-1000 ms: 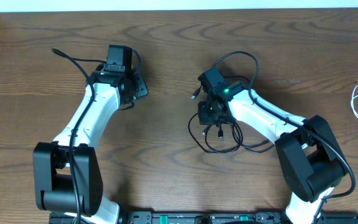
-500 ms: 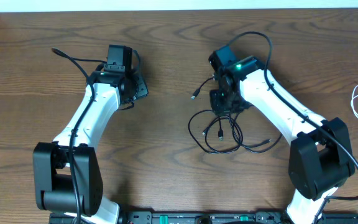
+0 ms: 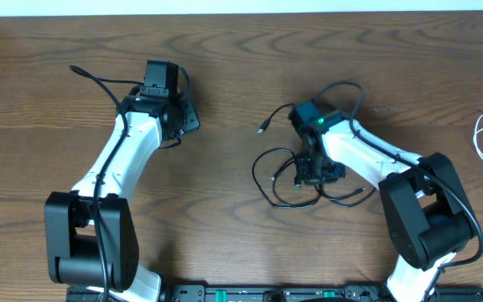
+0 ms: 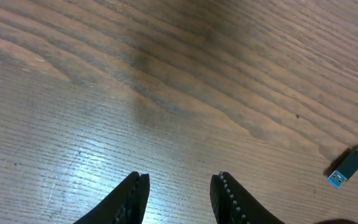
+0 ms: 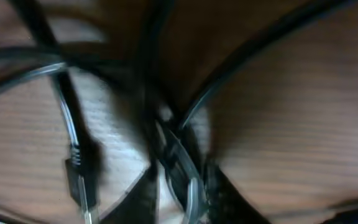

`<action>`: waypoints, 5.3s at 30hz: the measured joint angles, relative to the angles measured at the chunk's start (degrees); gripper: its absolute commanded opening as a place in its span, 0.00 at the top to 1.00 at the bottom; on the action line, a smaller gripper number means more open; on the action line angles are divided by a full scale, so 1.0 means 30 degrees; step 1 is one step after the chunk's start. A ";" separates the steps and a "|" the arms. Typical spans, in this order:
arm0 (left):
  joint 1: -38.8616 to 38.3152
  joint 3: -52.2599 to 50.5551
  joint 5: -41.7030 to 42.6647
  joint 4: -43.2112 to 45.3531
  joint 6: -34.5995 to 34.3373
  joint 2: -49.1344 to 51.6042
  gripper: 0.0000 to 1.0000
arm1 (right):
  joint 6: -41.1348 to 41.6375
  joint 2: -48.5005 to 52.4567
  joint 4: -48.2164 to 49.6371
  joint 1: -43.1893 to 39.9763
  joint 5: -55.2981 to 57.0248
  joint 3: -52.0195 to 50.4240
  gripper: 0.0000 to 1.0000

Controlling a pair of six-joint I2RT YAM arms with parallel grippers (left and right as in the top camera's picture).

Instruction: Untangle cables

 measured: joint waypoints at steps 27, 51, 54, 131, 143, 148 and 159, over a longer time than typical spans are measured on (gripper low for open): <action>0.0000 0.0000 0.0000 0.0000 0.0000 0.0000 0.62 | 0.2688 -0.0029 1.3202 0.1931 -0.3228 0.0204 0.99; 0.0000 0.0000 0.0634 -0.0058 0.0029 0.0000 0.93 | 0.3104 0.0160 1.5198 0.4095 0.1042 0.0219 0.35; 0.0000 0.0000 0.1545 0.0022 0.0036 0.0000 0.92 | 0.3184 0.0160 1.5409 0.3468 0.1071 0.0219 0.31; -0.6186 0.0000 -0.3730 0.2601 -0.3162 0.1260 0.92 | 0.2106 0.0189 0.7096 -0.4036 0.6251 0.0226 0.01; -0.6186 0.0000 -0.3942 0.3402 -0.3155 0.2703 0.83 | 0.2106 0.0189 0.7096 -0.4036 0.6251 0.0226 0.01; -0.6186 0.0000 -0.3956 0.3504 -0.3162 0.3249 0.87 | 0.2106 0.0189 0.7096 -0.4036 0.6258 0.0226 0.01; -0.6186 0.0000 -0.4000 0.3679 -0.3155 0.3424 0.89 | 0.2106 0.0189 0.7096 -0.3971 0.6251 0.0226 0.01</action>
